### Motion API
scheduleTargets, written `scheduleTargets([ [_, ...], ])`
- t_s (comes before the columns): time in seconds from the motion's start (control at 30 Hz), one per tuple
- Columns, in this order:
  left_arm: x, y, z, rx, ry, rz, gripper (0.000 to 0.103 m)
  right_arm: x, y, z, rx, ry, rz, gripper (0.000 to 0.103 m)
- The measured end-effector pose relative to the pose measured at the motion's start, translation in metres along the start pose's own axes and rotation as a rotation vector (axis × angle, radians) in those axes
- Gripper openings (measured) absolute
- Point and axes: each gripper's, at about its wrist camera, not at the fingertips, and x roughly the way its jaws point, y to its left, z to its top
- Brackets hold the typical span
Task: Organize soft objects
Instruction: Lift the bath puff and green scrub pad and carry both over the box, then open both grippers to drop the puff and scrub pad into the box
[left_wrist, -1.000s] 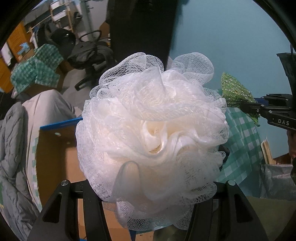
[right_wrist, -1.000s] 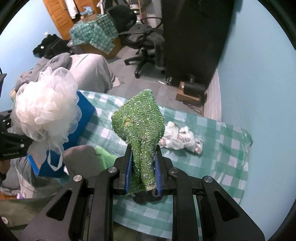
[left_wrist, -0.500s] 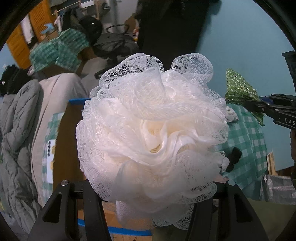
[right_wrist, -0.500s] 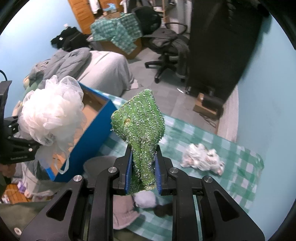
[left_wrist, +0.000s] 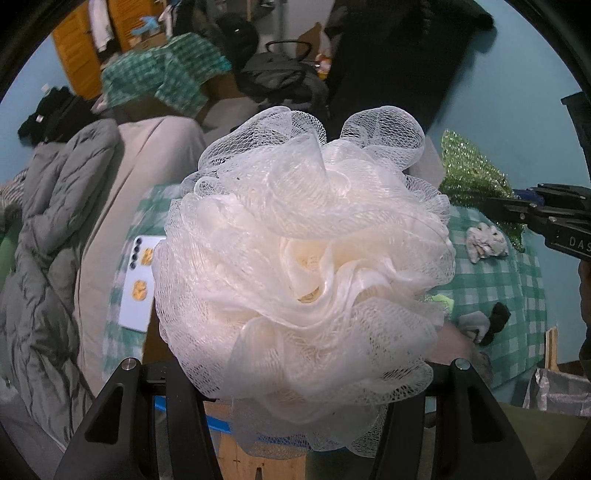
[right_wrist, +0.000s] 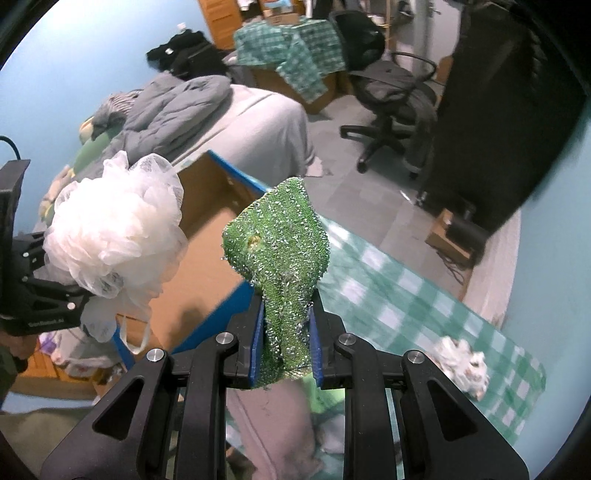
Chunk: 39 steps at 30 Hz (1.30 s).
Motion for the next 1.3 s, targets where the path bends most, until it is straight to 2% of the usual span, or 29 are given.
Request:
scheduleTargets([
  [0.43,0.032,0.044,-0.010,-0.068,0.070,0.044,0.056,0.058,0.051,0.039,-0.073,0.066,0.072,0.019],
  [0.77,0.053,0.063,-0.007,-0.096,0.106,0.051,0.057,0.103,0.071,0.050,-0.081,0.145,0.089,0.019],
  [0.93,0.057,0.065,-0.005,-0.099,0.120,0.063,0.062,0.117,0.076,0.055,-0.083,0.171,0.092,0.020],
  [1.07,0.060,0.067,-0.002,-0.103,0.134,0.092,0.071,0.121,0.078,0.057,-0.084,0.176,0.075,0.033],
  [1.13,0.060,0.067,-0.001,-0.105,0.140,0.101,0.074,0.120,0.080,0.059,-0.088,0.171,0.073,0.056],
  [1.17,0.059,0.067,-0.001,-0.105,0.142,0.105,0.074,0.118,0.080,0.059,-0.089,0.164,0.064,0.060],
  [1.3,0.056,0.064,-0.001,-0.106,0.141,0.108,0.078,0.115,0.080,0.060,-0.105,0.149,0.045,0.061],
])
